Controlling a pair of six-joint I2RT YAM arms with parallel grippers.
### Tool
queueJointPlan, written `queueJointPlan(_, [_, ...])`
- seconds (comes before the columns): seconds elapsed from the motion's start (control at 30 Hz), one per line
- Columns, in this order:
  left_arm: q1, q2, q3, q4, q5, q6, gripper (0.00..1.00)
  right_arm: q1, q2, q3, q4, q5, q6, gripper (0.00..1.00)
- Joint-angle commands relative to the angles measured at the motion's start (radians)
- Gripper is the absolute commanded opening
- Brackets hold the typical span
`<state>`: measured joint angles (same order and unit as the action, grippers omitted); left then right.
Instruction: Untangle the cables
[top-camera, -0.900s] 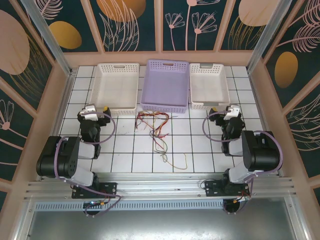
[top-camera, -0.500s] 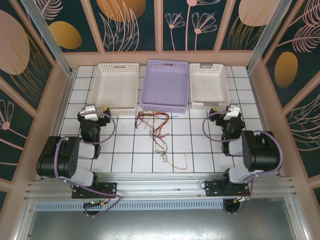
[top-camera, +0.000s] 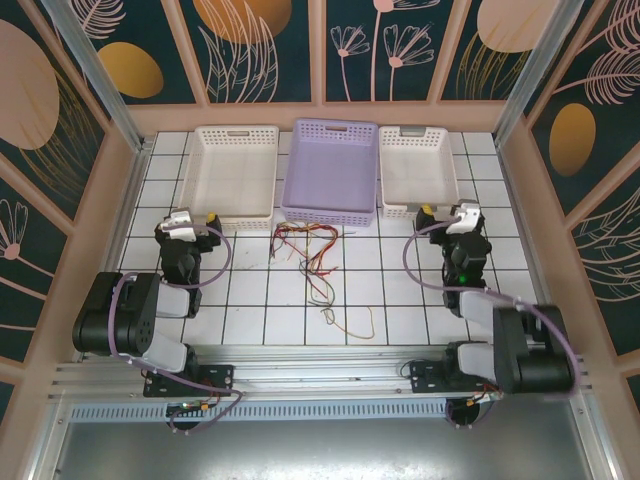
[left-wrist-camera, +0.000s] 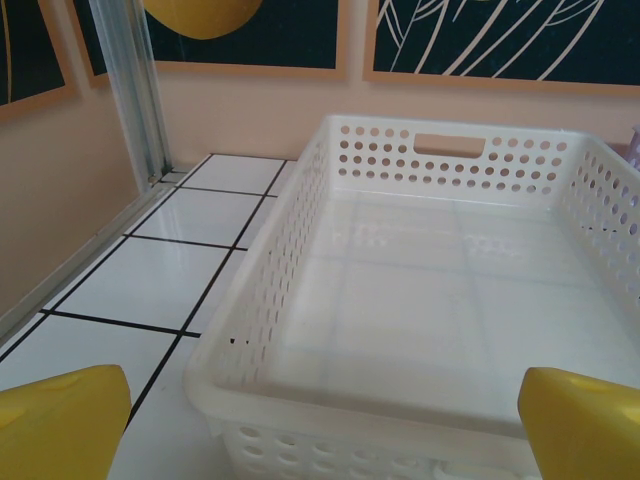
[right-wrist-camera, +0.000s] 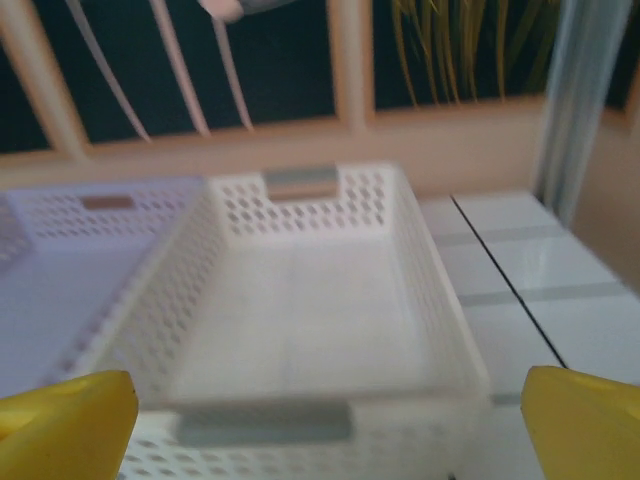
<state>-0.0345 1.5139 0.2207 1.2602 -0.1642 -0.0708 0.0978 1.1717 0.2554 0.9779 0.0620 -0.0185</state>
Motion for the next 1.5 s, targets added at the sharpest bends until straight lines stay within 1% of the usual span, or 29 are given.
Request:
queueJointPlan(0.0, [0.007,0.003,0.009,0.019,0.012,0.012,0.99,0.1,-0.14,0.072,-0.182,0.118,-0.014,0.99])
queueJointPlan(0.03, [0.007,0.003,0.009,0.019,0.012,0.012,0.99,0.124,-0.173,0.081,-0.219,0.152,0.018,0.99])
queueJointPlan(0.13, [0.008,0.003,0.009,0.019,0.012,0.012,0.99,0.199,-0.287,0.096,-0.299,0.162,0.109,0.99])
queueJointPlan(0.17, [0.007,0.002,0.009,0.019,0.012,0.011,0.99,0.223,-0.324,0.101,-0.319,0.156,0.135,0.99])
queueJointPlan(0.23, [0.007,0.003,0.008,0.019,0.012,0.012,0.99,0.231,-0.382,0.104,-0.329,0.084,0.217,0.99])
queueJointPlan(0.27, [0.007,0.003,0.009,0.019,0.012,0.012,0.99,0.226,-0.413,0.117,-0.365,0.076,0.329,0.99])
queueJointPlan(0.3, [0.007,0.002,0.009,0.019,0.012,0.012,0.99,0.215,-0.443,0.135,-0.44,0.095,0.467,0.99])
queueJointPlan(0.33, [0.008,0.002,0.009,0.019,0.012,0.012,0.99,0.202,-0.47,0.156,-0.557,0.144,0.623,0.99])
queueJointPlan(0.37, [0.007,0.002,0.009,0.019,0.012,0.012,0.99,0.177,-0.496,0.16,-0.628,0.156,0.744,0.99])
queueJointPlan(0.4, [0.007,0.002,0.01,0.019,0.012,0.012,0.99,0.142,-0.52,0.126,-0.544,-0.008,0.678,0.99])
queueJointPlan(0.43, [0.008,0.002,0.009,0.019,0.013,0.012,0.99,0.119,-0.539,0.099,-0.482,-0.103,0.64,0.99])
queueJointPlan(0.47, [0.007,0.004,0.009,0.019,0.012,0.012,0.99,0.125,-0.549,0.092,-0.479,-0.108,0.649,0.99])
queueJointPlan(0.5, [0.007,0.002,0.009,0.019,0.012,0.012,0.99,0.142,-0.543,0.108,-0.51,-0.099,0.632,0.99])
queueJointPlan(0.53, [0.008,0.002,0.009,0.019,0.012,0.011,0.99,0.177,-0.519,0.134,-0.554,-0.088,0.584,0.99])
queueJointPlan(0.6, [0.008,0.002,0.009,0.019,0.012,0.012,0.99,0.292,-0.436,0.202,-0.658,0.024,0.48,0.99])
queueJointPlan(0.73, [0.008,0.003,0.009,0.019,0.013,0.012,0.99,0.516,-0.247,0.282,-0.752,0.259,0.343,0.99])
queueJointPlan(0.8, [0.007,0.002,0.009,0.019,0.012,0.012,0.99,0.592,-0.152,0.313,-0.764,0.318,0.309,0.99])
queueJointPlan(0.93, [0.007,0.003,0.009,0.019,0.012,0.012,0.99,0.667,0.007,0.395,-0.792,0.316,0.288,0.99])
queueJointPlan(1.1, [0.007,0.003,0.009,0.019,0.013,0.012,0.99,0.731,0.231,0.518,-0.823,0.229,0.281,0.99])
queueJointPlan(1.17, [0.007,0.002,0.01,0.019,0.012,0.012,0.99,0.764,0.298,0.554,-0.838,0.21,0.282,0.99])
queueJointPlan(1.23, [0.007,0.003,0.009,0.02,0.012,0.012,0.99,0.785,0.347,0.562,-0.827,0.186,0.285,0.99])
queueJointPlan(1.33, [0.008,0.004,0.009,0.019,0.013,0.011,0.99,0.791,0.409,0.568,-0.81,0.124,0.301,0.99])
queueJointPlan(1.47, [0.007,-0.01,-0.003,0.037,-0.002,0.011,0.99,0.815,0.487,0.592,-0.814,0.105,0.294,0.99])
